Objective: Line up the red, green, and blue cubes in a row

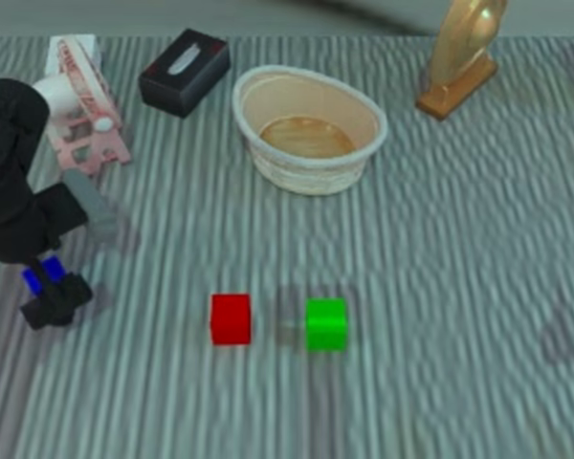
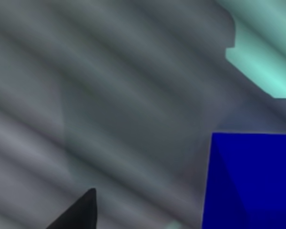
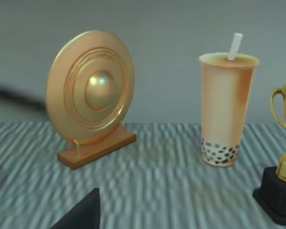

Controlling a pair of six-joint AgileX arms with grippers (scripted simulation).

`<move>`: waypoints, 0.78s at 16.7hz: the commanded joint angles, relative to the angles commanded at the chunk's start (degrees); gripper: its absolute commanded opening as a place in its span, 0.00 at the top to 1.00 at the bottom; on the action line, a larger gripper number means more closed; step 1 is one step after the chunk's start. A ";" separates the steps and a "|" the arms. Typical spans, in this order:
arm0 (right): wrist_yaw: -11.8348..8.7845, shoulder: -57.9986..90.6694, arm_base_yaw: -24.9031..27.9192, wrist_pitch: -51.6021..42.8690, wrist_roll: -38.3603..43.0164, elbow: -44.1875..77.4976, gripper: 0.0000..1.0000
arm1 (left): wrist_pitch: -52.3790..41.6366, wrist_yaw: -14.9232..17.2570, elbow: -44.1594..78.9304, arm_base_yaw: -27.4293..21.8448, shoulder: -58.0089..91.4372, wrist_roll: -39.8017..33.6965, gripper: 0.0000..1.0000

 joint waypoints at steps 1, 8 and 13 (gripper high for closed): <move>0.00 0.00 0.00 0.00 0.00 0.00 0.00 | 0.00 0.00 0.00 0.00 0.00 0.00 0.00; 0.00 0.00 0.00 0.00 0.00 0.00 0.00 | 0.00 0.00 0.00 0.00 0.00 0.00 0.53; 0.00 0.00 0.00 0.00 0.00 0.00 0.00 | 0.00 0.00 0.00 0.00 0.00 0.00 0.90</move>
